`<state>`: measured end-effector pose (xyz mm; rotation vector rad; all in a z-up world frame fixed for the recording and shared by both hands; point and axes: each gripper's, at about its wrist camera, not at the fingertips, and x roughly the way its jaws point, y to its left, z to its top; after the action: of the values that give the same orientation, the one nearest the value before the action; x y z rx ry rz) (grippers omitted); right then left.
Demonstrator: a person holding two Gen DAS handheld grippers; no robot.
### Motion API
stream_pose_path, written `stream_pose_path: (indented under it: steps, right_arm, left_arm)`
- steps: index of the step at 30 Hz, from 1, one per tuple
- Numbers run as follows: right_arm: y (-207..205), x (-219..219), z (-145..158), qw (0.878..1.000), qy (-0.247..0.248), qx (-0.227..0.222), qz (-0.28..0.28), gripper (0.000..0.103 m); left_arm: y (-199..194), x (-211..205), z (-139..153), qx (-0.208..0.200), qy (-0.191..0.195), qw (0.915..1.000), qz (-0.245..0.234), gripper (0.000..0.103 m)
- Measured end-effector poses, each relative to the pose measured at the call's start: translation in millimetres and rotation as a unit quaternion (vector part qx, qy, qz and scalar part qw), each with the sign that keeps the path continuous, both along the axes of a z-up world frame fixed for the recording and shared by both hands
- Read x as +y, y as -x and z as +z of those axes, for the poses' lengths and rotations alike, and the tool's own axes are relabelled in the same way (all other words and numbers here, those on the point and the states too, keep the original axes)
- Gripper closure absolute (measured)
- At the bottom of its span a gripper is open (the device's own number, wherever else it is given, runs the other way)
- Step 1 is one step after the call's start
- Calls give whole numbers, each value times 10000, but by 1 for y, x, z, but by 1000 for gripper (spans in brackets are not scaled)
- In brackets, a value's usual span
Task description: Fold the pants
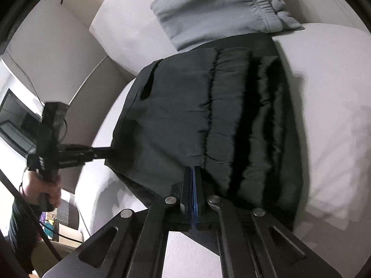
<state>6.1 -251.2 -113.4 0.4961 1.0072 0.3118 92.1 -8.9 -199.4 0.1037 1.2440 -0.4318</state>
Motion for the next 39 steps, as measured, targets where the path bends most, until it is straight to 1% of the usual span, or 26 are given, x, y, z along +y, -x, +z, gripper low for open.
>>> stream_pose_path:
  steps: [4, 6, 7, 8, 9, 10, 11, 12, 13, 14, 15, 17, 20, 22, 23, 24, 26, 27, 28, 29, 30, 31, 34, 36, 38, 39]
  right_arm:
    - [-1, -7, -10, 9994, -335, -11, -101, 103]
    - [0, -6, -6, 9996, -268, -41, -37, 103]
    - [0, -3, -2, 9997, -209, -73, 54, 103]
    - [0, -4, 2, 9997, -227, -85, 87, 100]
    - [2, -2, 8, 9995, -295, -103, 106, 92]
    - [4, -3, 18, 9988, -437, -198, 127, 87]
    - [6, -1, 26, 9984, -470, -306, 95, 70]
    - [7, -3, 37, 9980, -437, -455, 0, 45]
    - [8, -6, 46, 9974, -406, -589, -100, 35]
    - [8, -10, 58, 9959, -368, -793, -246, 18]
    - [7, -14, 70, 9936, -296, -1015, -401, 16]
    - [-2, -16, 87, 9909, 2, -1219, -568, 16]
    - [-27, -18, 99, 9883, 447, -1302, -654, 17]
    - [-55, -13, 94, 9891, 805, -1092, -577, 26]
    - [-64, -10, 88, 9901, 903, -961, -480, 42]
    - [-76, -5, 81, 9907, 1031, -808, -375, 52]
    - [-93, -1, 61, 9901, 1310, -415, -280, 52]
    - [-96, 1, 50, 9895, 1390, -278, -290, 53]
    - [-100, -1, 37, 9890, 1438, -137, -318, 55]
    - [-101, -4, 31, 9887, 1460, -74, -333, 62]
    - [-101, -8, 25, 9881, 1493, -25, -370, 69]
    - [-99, -12, 23, 9875, 1508, -59, -444, 71]
    - [-92, -24, 21, 9883, 1405, -132, -578, 73]
    - [-84, -30, 18, 9882, 1358, -216, -681, 73]
    - [-78, -34, 9, 9874, 1360, -276, -755, 74]
    - [-77, -34, 6, 9874, 1376, -300, -715, 74]
  left_arm:
    - [6, -11, 1, -240, -376, 9989, -114, 98]
    - [4, -17, 10, -303, -524, 9981, -111, 98]
    - [5, -18, 20, -528, -537, 9971, -43, 98]
    - [9, -20, 36, -919, -525, 9944, 31, 98]
    - [13, -23, 54, -1399, -471, 9890, 71, 98]
    - [17, -23, 67, -1726, -403, 9841, 98, 95]
    - [21, -22, 83, -2108, -285, 9770, 162, 93]
    - [24, -22, 90, -2287, -236, 9730, 201, 89]
    - [26, -23, 97, -2456, -213, 9689, 233, 85]
    - [27, -25, 102, -2612, -196, 9647, 259, 84]
    - [28, -26, 106, -2748, -164, 9609, 306, 84]
    - [22, -27, 110, -2791, -83, 9595, 374, 84]
    - [1, -30, 107, -2628, 121, 9636, 479, 84]
    - [-22, -36, 98, -2558, 80, 9657, 432, 84]
    - [-39, -51, 89, -2499, 41, 9674, 417, 84]
    - [-57, -63, 78, -2366, 69, 9707, 400, 84]
    - [-80, -74, 57, -2184, 57, 9752, 346, 84]
    - [-91, -79, 45, -2079, -42, 9776, 320, 84]
    - [-97, -80, 35, -1999, -145, 9792, 314, 84]
    - [-106, -83, 23, -1862, -262, 9816, 329, 84]
    - [-112, -83, 12, -1718, -298, 9840, 371, 84]
    - [-114, -80, 6, -1706, -230, 9842, 403, 82]
    - [-109, -76, 1, -1967, -366, 9788, 430, 81]
    - [-111, -70, -9, -1735, -404, 9826, 528, 81]
    - [-110, -60, -13, -1568, -168, 9848, 722, 80]
    - [-111, -59, -13, -1515, -140, 9854, 764, 80]
